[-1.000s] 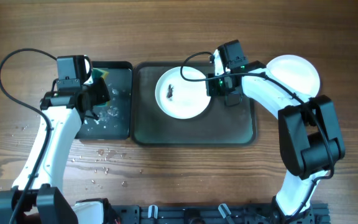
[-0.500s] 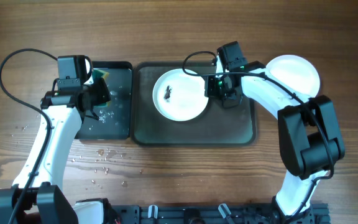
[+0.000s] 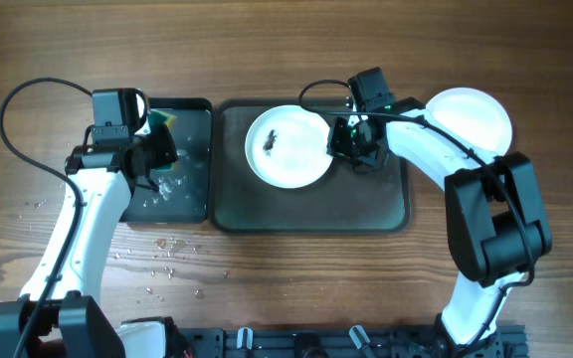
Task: Clean dirty plates on tray and stack at the side
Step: 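Lift the green sponge out of the water with the left gripper, then move the sponge right over the held plate with the left gripper, then scrub the plate surface with the sponge while the right gripper holds it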
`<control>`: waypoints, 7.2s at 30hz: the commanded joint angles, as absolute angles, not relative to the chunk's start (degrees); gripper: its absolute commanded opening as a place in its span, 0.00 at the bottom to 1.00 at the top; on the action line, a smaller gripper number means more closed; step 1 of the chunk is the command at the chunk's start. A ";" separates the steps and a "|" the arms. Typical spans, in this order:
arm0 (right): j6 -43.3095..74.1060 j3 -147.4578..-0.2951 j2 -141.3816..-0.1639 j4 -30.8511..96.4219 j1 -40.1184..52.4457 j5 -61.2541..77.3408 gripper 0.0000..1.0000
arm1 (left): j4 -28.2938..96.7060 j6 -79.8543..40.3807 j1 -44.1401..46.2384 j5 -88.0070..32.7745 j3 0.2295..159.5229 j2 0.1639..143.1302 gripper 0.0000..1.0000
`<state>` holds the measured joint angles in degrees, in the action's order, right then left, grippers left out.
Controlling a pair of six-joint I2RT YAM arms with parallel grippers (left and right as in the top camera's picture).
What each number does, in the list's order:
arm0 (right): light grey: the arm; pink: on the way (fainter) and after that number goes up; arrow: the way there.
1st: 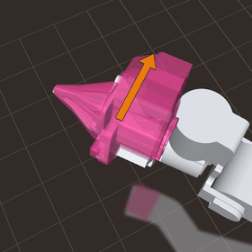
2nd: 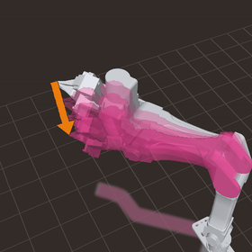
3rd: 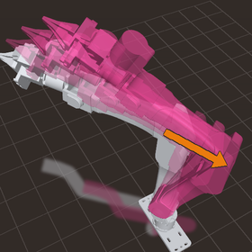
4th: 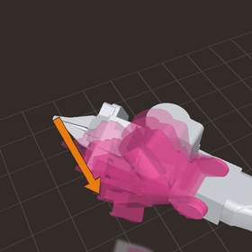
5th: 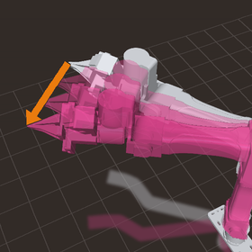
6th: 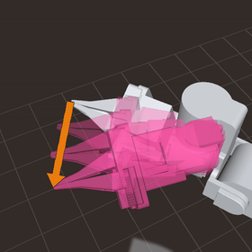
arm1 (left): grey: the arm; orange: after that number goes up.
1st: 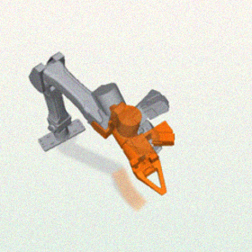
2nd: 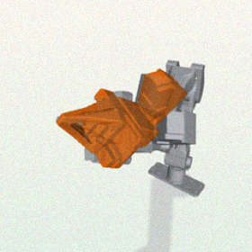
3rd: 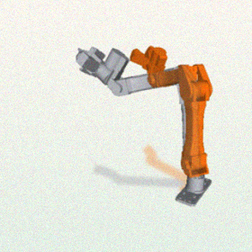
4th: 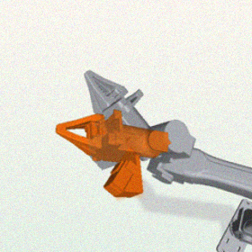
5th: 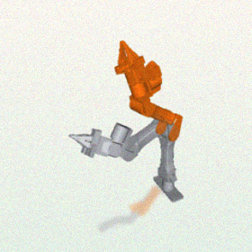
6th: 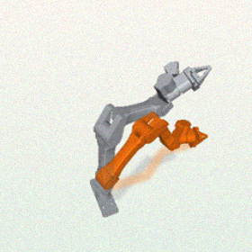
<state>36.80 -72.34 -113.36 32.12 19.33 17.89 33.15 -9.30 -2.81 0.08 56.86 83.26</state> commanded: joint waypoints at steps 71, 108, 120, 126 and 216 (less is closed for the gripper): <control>21.12 -72.25 -112.29 26.85 24.71 22.13 0.05 | 47.13 -7.27 -0.95 1.06 74.81 91.83 0.04; 21.04 -72.25 -112.29 26.33 25.93 21.87 0.28 | 44.14 -24.97 17.93 -2.11 73.82 105.78 0.04; 21.04 -72.25 -112.29 27.90 25.93 19.66 0.28 | 44.16 -26.20 18.55 -2.09 73.82 105.78 0.04; 21.21 -72.23 -112.29 29.43 25.93 17.61 0.26 | 44.18 -26.20 18.55 -2.09 73.80 105.78 0.04; 24.18 -71.88 -114.65 28.73 27.79 18.48 0.04 | 44.60 -25.76 18.55 0.30 73.03 105.78 0.04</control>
